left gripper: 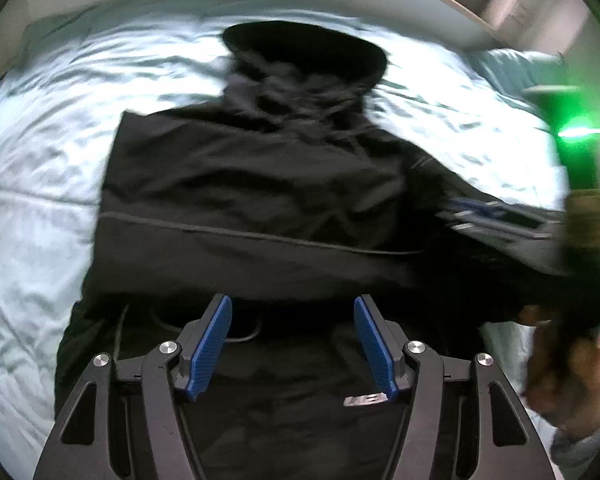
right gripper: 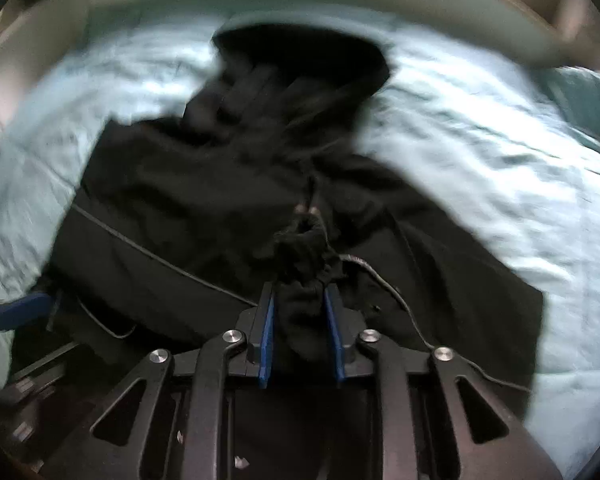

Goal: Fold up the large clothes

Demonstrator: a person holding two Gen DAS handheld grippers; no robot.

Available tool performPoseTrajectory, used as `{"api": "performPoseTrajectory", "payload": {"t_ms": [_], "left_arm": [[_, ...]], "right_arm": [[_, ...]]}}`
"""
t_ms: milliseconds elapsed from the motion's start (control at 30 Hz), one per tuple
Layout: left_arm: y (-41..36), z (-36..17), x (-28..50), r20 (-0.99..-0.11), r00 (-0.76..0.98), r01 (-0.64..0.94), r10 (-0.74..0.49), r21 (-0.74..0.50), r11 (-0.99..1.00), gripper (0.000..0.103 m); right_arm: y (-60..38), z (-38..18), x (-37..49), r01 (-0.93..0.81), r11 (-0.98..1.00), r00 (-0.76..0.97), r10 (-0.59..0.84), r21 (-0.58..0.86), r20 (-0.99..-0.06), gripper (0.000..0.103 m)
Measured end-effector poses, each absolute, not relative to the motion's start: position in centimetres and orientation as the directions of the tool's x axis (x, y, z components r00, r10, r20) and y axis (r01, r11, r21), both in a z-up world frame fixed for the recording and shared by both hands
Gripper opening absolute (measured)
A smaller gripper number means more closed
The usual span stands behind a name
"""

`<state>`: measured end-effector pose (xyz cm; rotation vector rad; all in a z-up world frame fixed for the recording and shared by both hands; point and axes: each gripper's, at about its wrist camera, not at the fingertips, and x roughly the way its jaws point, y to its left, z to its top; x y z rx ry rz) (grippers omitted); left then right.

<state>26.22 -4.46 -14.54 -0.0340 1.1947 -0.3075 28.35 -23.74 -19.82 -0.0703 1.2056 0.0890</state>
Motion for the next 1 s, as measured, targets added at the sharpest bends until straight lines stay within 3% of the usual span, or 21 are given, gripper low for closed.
{"api": "performPoseTrajectory", "payload": {"t_ms": [167, 200, 233, 267, 400, 600, 867, 900, 933, 967, 1000], "left_arm": [[-2.5, -15.9, 26.8, -0.920, 0.306, 0.181, -0.245, -0.196, 0.964, 0.065], [-2.5, -16.1, 27.0, -0.919, 0.304, 0.186, -0.252, -0.202, 0.962, 0.065], [-2.8, -16.3, 27.4, -0.918, 0.299, 0.198, -0.262, -0.209, 0.958, 0.065], [-3.3, -16.5, 27.8, -0.917, 0.294, 0.209, -0.271, -0.215, 0.954, 0.065], [-6.2, -17.1, 29.8, -0.892, 0.253, 0.266, -0.374, -0.308, 0.914, 0.065], [-11.4, -19.0, 33.1, -0.826, 0.150, 0.314, -0.544, -0.482, 0.818, 0.065], [-17.3, -25.0, 36.6, -0.834, -0.007, 0.297, -0.551, -0.528, 0.796, 0.065], [-17.7, -25.2, 36.6, -0.831, -0.008, 0.301, -0.556, -0.532, 0.791, 0.063], [-18.1, -25.4, 36.5, -0.821, -0.002, 0.306, -0.571, -0.544, 0.781, 0.040], [-18.3, -25.4, 36.5, -0.811, -0.006, 0.307, -0.585, -0.559, 0.771, 0.027], [-18.5, -25.0, 36.2, -0.813, 0.009, 0.305, -0.582, -0.552, 0.776, 0.026]], "right_arm": [[-24.1, -24.0, 29.1, -0.082, 0.992, 0.239, 0.109, 0.092, -0.965, 0.040], [-24.7, -23.4, 28.7, -0.077, 0.990, 0.243, 0.136, 0.121, -0.960, 0.044], [-25.8, -22.5, 28.1, -0.069, 0.985, 0.249, 0.168, 0.156, -0.954, 0.058], [-26.8, -21.5, 27.5, -0.056, 0.982, 0.267, 0.191, 0.183, -0.944, 0.064], [-31.0, -17.3, 25.6, -0.003, 0.981, 0.358, 0.184, 0.195, -0.915, 0.066], [-40.2, -18.0, 22.4, 0.186, 0.982, 0.340, -0.034, 0.031, -0.940, 0.066], [-44.1, -21.3, 19.7, 0.298, 0.951, 0.256, 0.005, 0.084, -0.967, 0.066], [-43.8, -21.3, 19.7, 0.295, 0.953, 0.255, -0.001, 0.077, -0.967, 0.067], [-43.6, -21.3, 19.7, 0.291, 0.954, 0.254, -0.008, 0.068, -0.967, 0.067], [-43.5, -21.3, 19.7, 0.288, 0.955, 0.255, -0.010, 0.066, -0.967, 0.066], [-43.5, -21.3, 19.8, 0.289, 0.955, 0.256, -0.012, 0.065, -0.967, 0.066]]}}
